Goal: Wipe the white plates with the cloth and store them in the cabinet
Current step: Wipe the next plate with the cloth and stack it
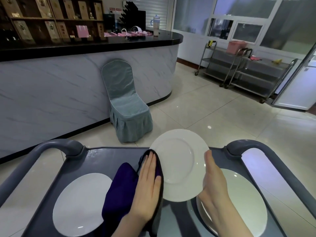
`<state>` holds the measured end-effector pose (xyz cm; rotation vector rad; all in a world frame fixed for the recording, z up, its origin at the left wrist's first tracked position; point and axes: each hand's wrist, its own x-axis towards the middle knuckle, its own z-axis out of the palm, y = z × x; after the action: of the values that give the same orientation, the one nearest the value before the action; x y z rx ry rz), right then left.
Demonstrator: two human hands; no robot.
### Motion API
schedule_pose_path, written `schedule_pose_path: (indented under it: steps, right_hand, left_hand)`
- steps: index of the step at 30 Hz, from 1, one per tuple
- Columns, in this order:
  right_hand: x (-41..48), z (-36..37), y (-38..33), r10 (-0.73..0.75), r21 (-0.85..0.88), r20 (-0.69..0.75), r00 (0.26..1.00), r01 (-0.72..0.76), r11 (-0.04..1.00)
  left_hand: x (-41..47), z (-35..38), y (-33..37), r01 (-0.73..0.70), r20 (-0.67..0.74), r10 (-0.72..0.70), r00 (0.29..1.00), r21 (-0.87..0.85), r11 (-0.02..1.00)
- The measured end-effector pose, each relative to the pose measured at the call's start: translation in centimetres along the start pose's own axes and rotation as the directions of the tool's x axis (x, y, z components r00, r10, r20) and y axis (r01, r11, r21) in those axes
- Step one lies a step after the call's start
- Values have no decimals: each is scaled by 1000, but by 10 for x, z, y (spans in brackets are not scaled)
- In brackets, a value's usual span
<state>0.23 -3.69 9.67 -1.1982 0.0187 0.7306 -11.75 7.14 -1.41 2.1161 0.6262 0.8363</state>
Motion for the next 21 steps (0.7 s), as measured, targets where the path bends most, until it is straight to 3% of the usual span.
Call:
schedule_pose_path:
  steps: [4,7,9,12,16,19,21]
  right_hand:
    - [-9,-4,-1,14,-120,56,998,-7,993]
    - [-8,-7,-5,43,-195,78,996,-27,981]
    - [-7,-5,-10,55,-219,87,995,-35,975]
    - [-6,-2,-12,62,-228,85,994,-41,973]
    - [-3,0,-10,34,-132,22,999,-31,991]
    - [-4,6,-4,21,-44,-16,1000,-22,999]
    - [-4,13,3,25,-28,-47,999,-26,999]
  left_hand:
    - [31,-31,5,-24,75,22,997,30,999]
    - [42,-42,9,-118,133,105,985,89,989]
    - [36,-40,9,-172,133,157,979,113,979]
    - [20,-28,4,-115,51,113,992,36,993]
    - [-12,-1,0,42,-99,-51,994,-88,995]
    - [-31,16,7,20,-124,-18,992,10,1000]
    - [-31,22,14,-65,-68,73,995,115,991]
